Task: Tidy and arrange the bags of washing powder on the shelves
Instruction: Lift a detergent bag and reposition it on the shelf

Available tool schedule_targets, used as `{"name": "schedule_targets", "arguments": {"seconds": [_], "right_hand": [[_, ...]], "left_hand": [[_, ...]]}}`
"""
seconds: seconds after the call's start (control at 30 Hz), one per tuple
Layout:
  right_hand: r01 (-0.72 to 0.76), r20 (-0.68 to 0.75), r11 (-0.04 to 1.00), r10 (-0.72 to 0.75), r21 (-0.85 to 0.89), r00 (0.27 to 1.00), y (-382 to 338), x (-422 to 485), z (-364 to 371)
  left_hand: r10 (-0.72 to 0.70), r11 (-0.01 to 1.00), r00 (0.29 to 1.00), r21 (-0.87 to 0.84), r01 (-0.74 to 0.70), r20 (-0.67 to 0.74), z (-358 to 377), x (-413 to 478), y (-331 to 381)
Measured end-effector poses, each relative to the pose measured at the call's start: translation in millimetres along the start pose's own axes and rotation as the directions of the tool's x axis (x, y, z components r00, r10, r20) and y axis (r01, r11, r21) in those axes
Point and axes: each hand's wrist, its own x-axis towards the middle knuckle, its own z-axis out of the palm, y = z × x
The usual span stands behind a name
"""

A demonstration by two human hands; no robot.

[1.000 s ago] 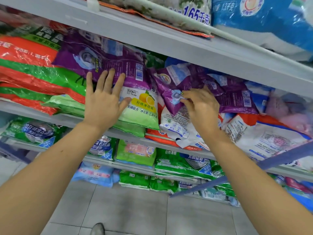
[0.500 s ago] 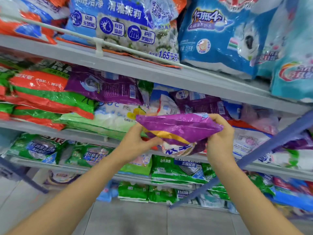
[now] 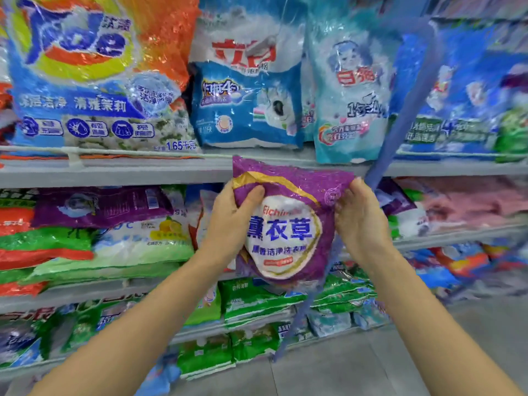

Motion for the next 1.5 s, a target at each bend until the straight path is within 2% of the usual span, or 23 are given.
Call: {"name": "schedule_targets", "arguments": {"seconds": [0.03, 0.17, 0.33, 0.47, 0.6, 0.73, 0.8, 0.87, 0.9, 1.0, 1.1, 1.13, 1.17, 1.2, 1.23, 1.27, 1.3, 1.33, 1.4, 1.5], "right_hand": [[0.020, -0.014, 1.000, -0.020, -0.018, 1.000, -10.0, -3.4, -5.7], [0.158, -0.173, 0.925, -0.228, -0.345, 0.958, -35.8, -12.9, -24.9], [0.237, -0.356, 0.866, -0.410, -0.441, 0.840, -72.9, -26.1, -37.5], [0.279, -0.370, 0.824, -0.489, -0.493, 0.790, -101.3, -40.0, -41.9], [0.242, -0.405, 0.809, -0.498, -0.536, 0.767, -119.1, -48.1, -39.3], [0.203, -0.424, 0.765, -0.532, -0.611, 0.733, -137.5, -66.8, -46.8], [0.188, -0.478, 0.770, -0.546, -0.609, 0.688, -150.7, -79.4, -57.3], [0.174, -0.573, 0.814, -0.525, -0.555, 0.629, -164.7, -92.2, -73.0], [0.168, -0.624, 0.842, -0.499, -0.512, 0.602, -170.5, -98.2, -82.2], [0.145, -0.718, 0.895, -0.428, -0.422, 0.549, -185.7, -117.9, -111.0], [0.035, -0.721, 0.865, -0.438, -0.500, 0.537, -205.9, -144.0, -144.3], [-0.058, -0.685, 0.783, -0.504, -0.620, 0.526, -215.6, -153.2, -158.3], [-0.194, -0.611, 0.615, -0.596, -0.764, 0.521, -226.5, -162.1, -173.7], [-0.334, -0.514, 0.391, -0.672, -0.858, 0.533, -237.5, -169.1, -188.5], [-0.445, -0.424, 0.174, -0.715, -0.878, 0.556, -247.4, -173.6, -201.4], [-0.519, -0.359, 0.004, -0.726, -0.855, 0.586, -255.8, -175.7, -211.8], [-0.554, -0.317, -0.120, -0.713, -0.824, 0.625, -263.0, -174.9, -221.7], [-0.565, -0.293, -0.211, -0.683, -0.798, 0.669, -269.0, -171.7, -232.0], [-0.567, -0.289, -0.329, -0.609, -0.755, 0.738, -278.5, -162.1, -256.2], [-0.569, -0.277, -0.399, -0.585, -0.719, 0.762, -298.4, -155.7, -300.5]], "left_hand": [[-0.005, 1.000, 1.000, 0.000, 0.005, 0.015, 7.3, 3.8, 4.8], [-0.017, 0.999, 0.991, -0.032, 0.022, 0.133, 35.7, 17.4, 23.8], [0.077, 0.996, 0.963, -0.065, -0.062, 0.259, 64.5, 34.2, 34.5], [0.176, 0.984, 0.926, -0.061, -0.166, 0.334, 86.7, 45.8, 30.0], [0.018, 0.991, 0.887, -0.123, 0.044, 0.461, 116.8, 41.0, 24.6], [-0.044, 0.922, 0.798, -0.284, 0.264, 0.600, 143.5, 24.9, 15.9], [-0.028, 0.900, 0.693, -0.284, 0.331, 0.721, 159.6, 10.3, 1.9], [0.011, 0.923, 0.562, -0.224, 0.313, 0.827, 178.1, -5.6, -6.2], [0.036, 0.928, 0.519, -0.222, 0.300, 0.854, 188.6, -11.5, -7.0], [0.053, 0.901, 0.454, -0.239, 0.362, 0.889, 226.4, -22.0, 2.2], [0.066, 0.861, 0.412, -0.261, 0.436, 0.909, 267.3, -39.3, 17.9], [0.067, 0.845, 0.400, -0.265, 0.464, 0.914, 280.0, -47.2, 22.8], [0.063, 0.826, 0.392, -0.268, 0.495, 0.918, 293.2, -54.6, 26.5], [0.062, 0.810, 0.384, -0.271, 0.520, 0.921, 306.6, -61.9, 30.2], [0.069, 0.797, 0.375, -0.278, 0.536, 0.924, 320.1, -67.8, 34.8], [0.083, 0.793, 0.365, -0.283, 0.539, 0.927, 334.1, -73.2, 40.7], [0.096, 0.791, 0.352, -0.286, 0.540, 0.931, 349.2, -78.2, 47.3], [0.106, 0.791, 0.343, -0.289, 0.540, 0.933, 365.3, -83.3, 54.3], [0.128, 0.784, 0.334, -0.301, 0.543, 0.934, 398.8, -91.5, 68.6], [0.159, 0.786, 0.336, -0.325, 0.527, 0.928, 451.9, -99.4, 88.3]]}}
